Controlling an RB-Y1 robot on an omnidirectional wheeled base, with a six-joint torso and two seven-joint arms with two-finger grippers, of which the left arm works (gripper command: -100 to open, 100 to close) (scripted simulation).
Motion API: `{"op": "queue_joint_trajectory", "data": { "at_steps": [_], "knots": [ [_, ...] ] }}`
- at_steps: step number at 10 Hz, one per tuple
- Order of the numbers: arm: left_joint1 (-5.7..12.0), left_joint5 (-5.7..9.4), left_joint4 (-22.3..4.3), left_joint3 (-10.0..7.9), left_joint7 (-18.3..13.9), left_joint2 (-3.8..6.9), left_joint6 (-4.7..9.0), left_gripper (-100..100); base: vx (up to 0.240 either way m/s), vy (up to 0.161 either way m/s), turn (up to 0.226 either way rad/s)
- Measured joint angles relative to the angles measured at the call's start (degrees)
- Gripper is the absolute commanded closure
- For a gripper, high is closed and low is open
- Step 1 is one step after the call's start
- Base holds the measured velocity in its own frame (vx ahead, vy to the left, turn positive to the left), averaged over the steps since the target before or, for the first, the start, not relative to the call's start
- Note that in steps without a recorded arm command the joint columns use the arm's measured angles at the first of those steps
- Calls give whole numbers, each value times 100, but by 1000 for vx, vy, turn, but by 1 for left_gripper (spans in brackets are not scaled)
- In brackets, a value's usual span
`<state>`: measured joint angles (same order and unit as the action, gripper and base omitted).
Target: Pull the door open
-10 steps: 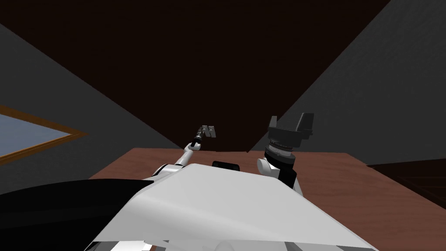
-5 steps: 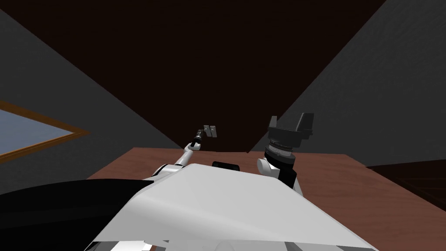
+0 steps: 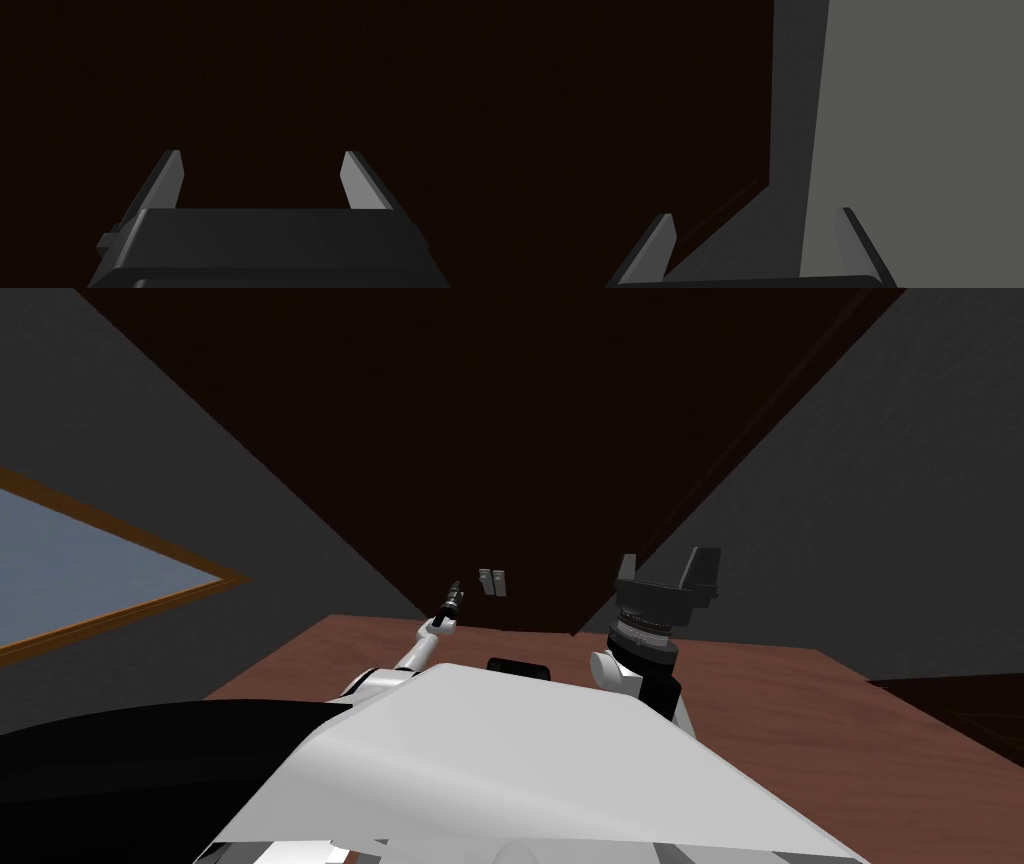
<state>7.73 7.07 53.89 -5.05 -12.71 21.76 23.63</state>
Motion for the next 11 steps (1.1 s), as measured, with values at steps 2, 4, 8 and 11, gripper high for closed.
{"op": "queue_joint_trajectory", "data": {
  "at_steps": [2,4,8,11],
  "knots": [
    [-12,-2,21,37,-26,6,-6,-100,-201,-67,-29],
    [-3,-20,127,137,-46,-68,-30,-100,-161,-133,-113],
    [-146,0,204,53,-66,17,-68,-100,-18,46,117],
    [-172,57,-51,-212,-77,267,-79,-100,145,96,46]
  ]
}}
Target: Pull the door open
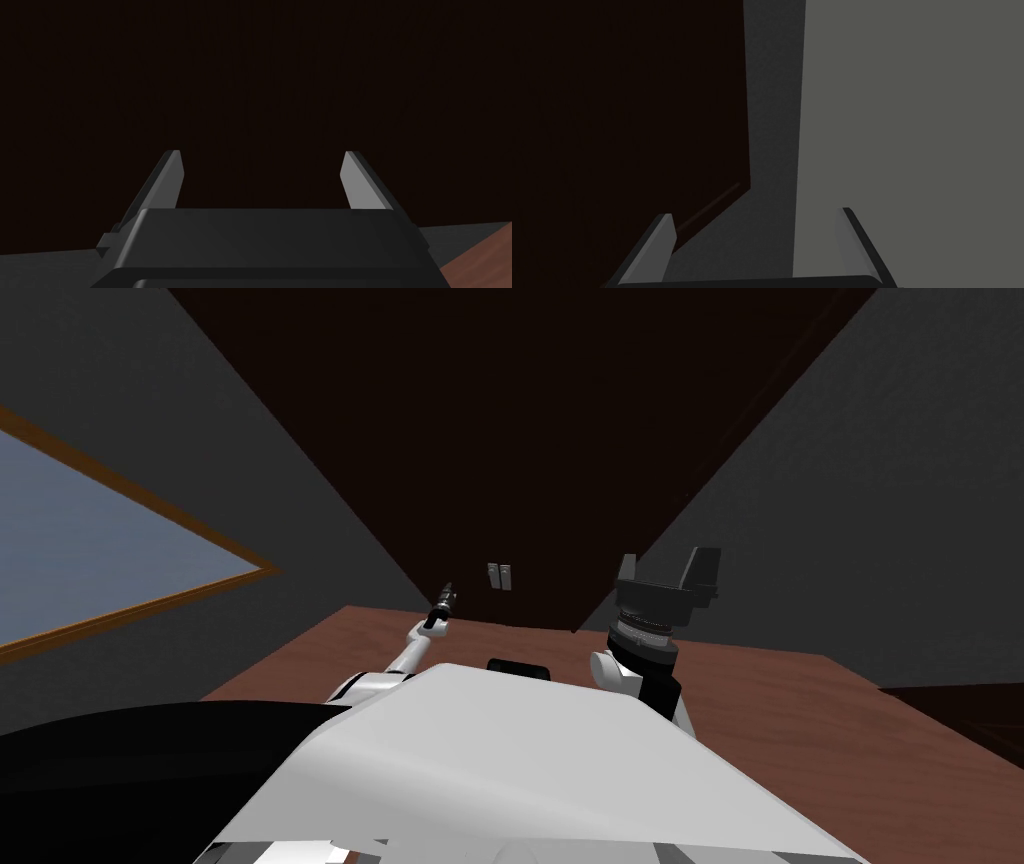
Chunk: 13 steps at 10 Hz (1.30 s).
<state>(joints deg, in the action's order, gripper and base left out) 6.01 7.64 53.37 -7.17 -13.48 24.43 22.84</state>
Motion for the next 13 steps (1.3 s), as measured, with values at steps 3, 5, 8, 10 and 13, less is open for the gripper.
{"op": "queue_joint_trajectory", "data": {
  "at_steps": [3,5,8,10,13],
  "knots": [
    [22,-2,20,-73,68,-50,-33,-100,184,-42,-112],
    [84,-25,107,-9,98,-180,-42,-100,194,-157,-174],
    [336,-64,73,171,95,-355,3,-100,152,-132,-122],
    [350,-65,75,176,97,-362,20,100,-21,15,8],
    [344,-71,76,198,98,-378,7,100,-15,10,-12]
  ]
}}
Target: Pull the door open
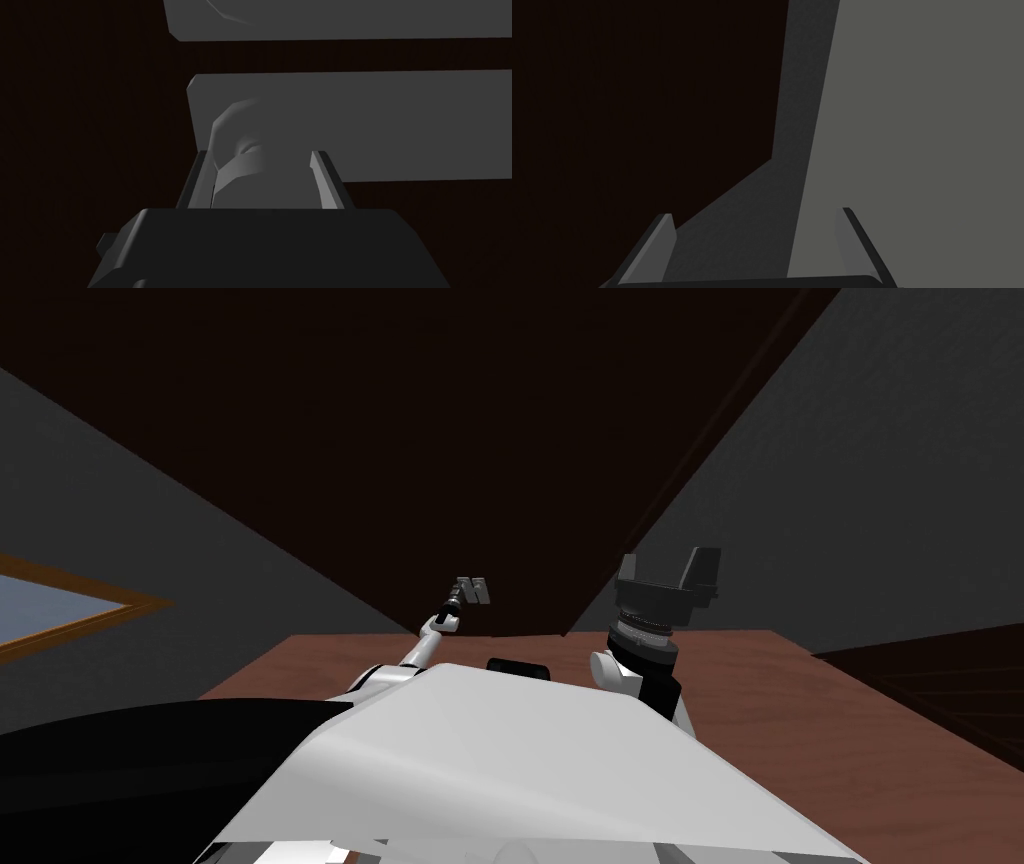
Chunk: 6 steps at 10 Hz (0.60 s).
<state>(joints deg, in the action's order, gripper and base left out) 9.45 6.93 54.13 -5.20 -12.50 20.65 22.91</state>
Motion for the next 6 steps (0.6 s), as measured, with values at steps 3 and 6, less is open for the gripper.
{"op": "queue_joint_trajectory", "data": {
  "at_steps": [3,6],
  "knots": [
    [18,0,-67,2,-4,15,30,100,-66,51,49],
    [-122,26,-71,-126,-12,164,-32,-100,-140,105,111]
  ]
}}
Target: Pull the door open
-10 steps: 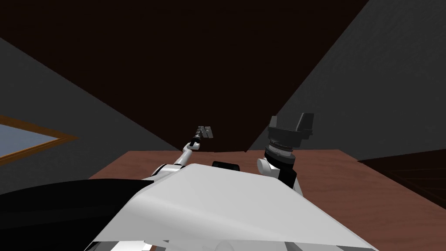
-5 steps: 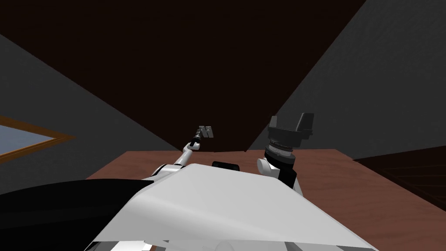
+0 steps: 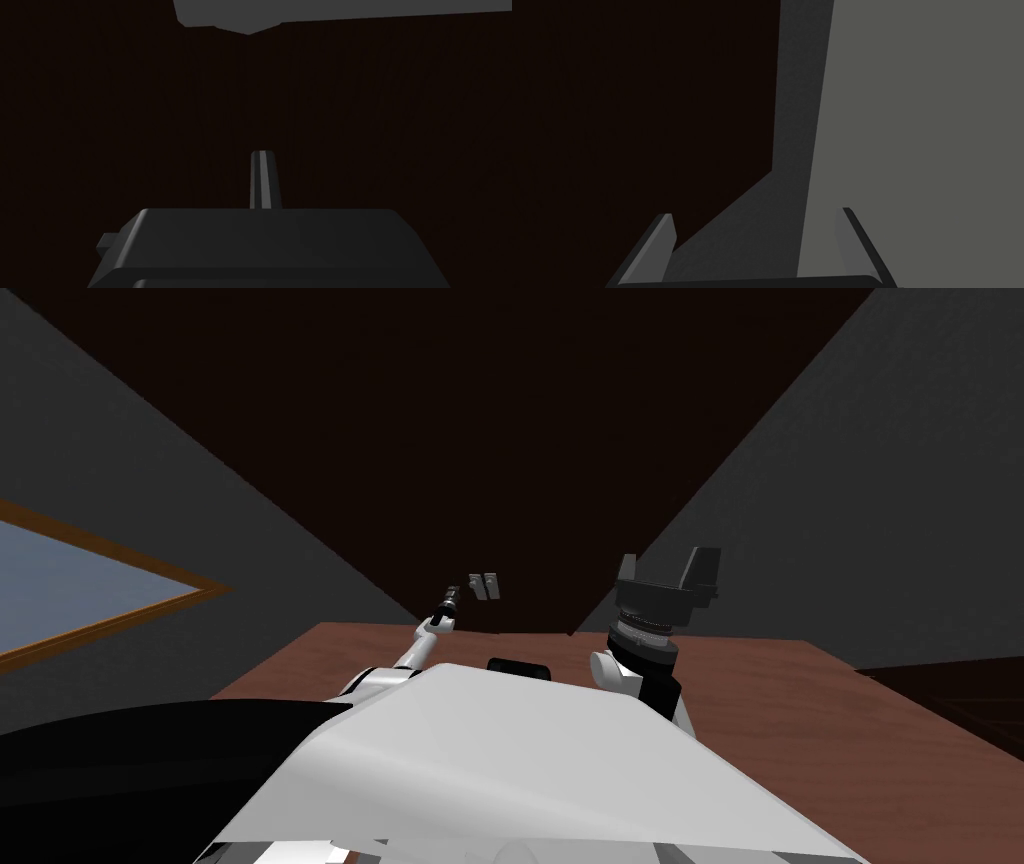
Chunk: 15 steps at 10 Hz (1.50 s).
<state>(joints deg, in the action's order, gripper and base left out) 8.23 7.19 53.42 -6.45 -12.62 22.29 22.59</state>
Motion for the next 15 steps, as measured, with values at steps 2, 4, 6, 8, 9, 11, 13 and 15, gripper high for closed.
{"op": "queue_joint_trajectory", "data": {
  "at_steps": [2,4,6,8,9,11,13,15],
  "knots": [
    [-38,-9,89,75,-40,-8,-2,-100,-209,-15,-52],
    [-42,-23,148,182,-91,-32,26,-100,-197,-49,-54],
    [-32,-39,167,326,-180,-40,105,-100,-206,-60,-93],
    [-85,-51,347,400,-210,-78,66,-100,-46,22,123],
    [-121,-34,303,318,-201,-15,42,-100,15,160,164],
    [-240,2,165,158,-202,129,61,-100,121,166,87],
    [-240,11,39,48,-153,151,105,-100,165,51,-27],
    [-220,3,81,37,-111,91,87,-100,179,-54,-106]
  ]
}}
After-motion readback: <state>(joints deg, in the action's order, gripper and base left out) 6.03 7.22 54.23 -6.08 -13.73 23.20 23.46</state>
